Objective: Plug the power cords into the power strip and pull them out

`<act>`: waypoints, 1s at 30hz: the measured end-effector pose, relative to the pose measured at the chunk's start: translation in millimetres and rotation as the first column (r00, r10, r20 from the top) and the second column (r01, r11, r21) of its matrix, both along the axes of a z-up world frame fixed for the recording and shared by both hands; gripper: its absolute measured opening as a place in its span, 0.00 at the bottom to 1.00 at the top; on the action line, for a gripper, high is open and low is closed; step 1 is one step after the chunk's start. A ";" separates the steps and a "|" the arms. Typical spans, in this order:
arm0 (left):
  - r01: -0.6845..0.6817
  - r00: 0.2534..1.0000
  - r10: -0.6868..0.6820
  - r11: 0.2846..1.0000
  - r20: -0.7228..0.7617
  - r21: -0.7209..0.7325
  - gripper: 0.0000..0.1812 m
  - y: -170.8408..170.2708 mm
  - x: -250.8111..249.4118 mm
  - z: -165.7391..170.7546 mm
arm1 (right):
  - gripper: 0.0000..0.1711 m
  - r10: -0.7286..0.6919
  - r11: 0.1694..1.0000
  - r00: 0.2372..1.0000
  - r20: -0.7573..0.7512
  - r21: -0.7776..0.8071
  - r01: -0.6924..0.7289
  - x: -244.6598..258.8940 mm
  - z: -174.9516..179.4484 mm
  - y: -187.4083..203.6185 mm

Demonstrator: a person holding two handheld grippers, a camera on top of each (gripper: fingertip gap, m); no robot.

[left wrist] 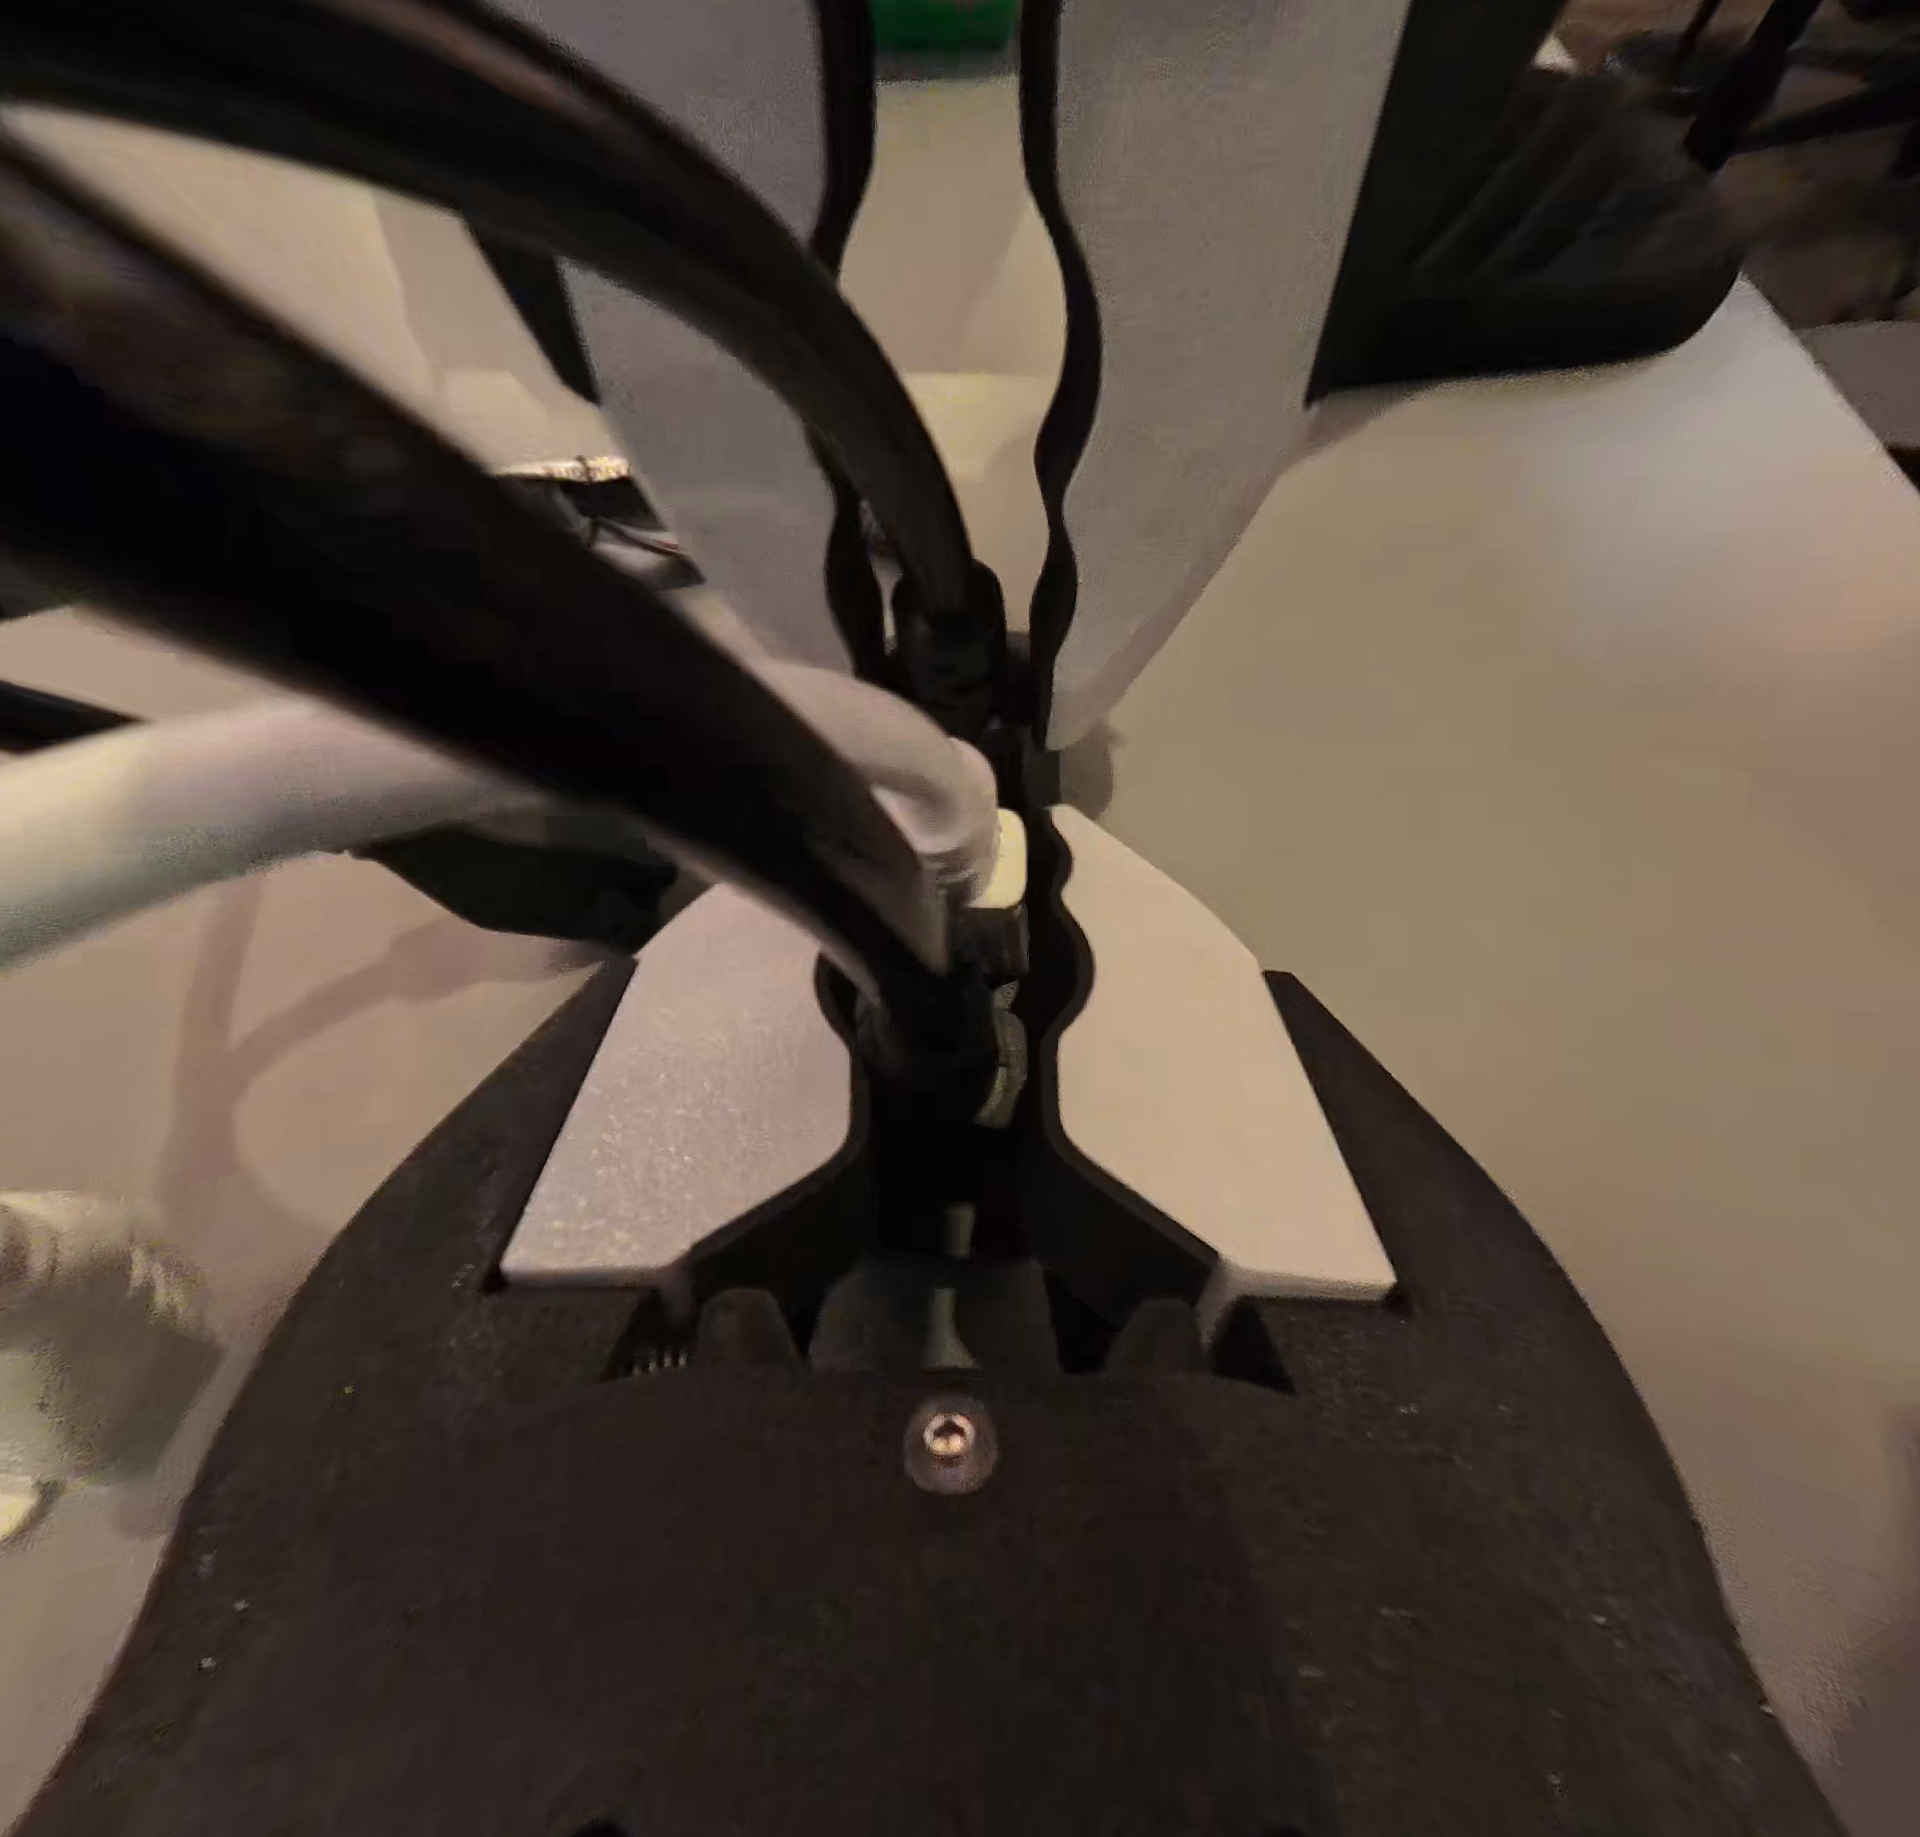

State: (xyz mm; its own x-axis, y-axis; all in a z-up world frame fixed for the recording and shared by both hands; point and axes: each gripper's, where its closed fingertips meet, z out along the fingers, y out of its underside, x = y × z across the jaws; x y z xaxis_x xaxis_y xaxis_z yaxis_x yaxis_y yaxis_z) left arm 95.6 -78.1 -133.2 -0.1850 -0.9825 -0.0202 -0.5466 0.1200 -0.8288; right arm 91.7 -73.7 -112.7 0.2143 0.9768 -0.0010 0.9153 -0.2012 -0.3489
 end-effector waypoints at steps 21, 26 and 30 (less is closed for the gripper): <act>0.008 1.000 -0.008 1.000 -0.003 -0.010 0.16 -8.2 8.4 -0.3 | 0.13 0.088 0.977 0.994 -0.071 0.203 -0.072 5.5 2.9 -8.7; 0.003 1.000 -0.003 1.000 -0.010 -0.018 0.15 -11.3 9.0 0.2 | 0.13 0.111 0.976 0.994 0.016 0.185 -0.112 7.3 1.4 -11.4; -0.031 0.998 0.030 0.999 -0.050 -0.028 0.25 -10.9 13.3 -5.9 | 0.13 0.093 0.983 0.996 0.004 0.160 -0.092 7.8 1.1 -10.2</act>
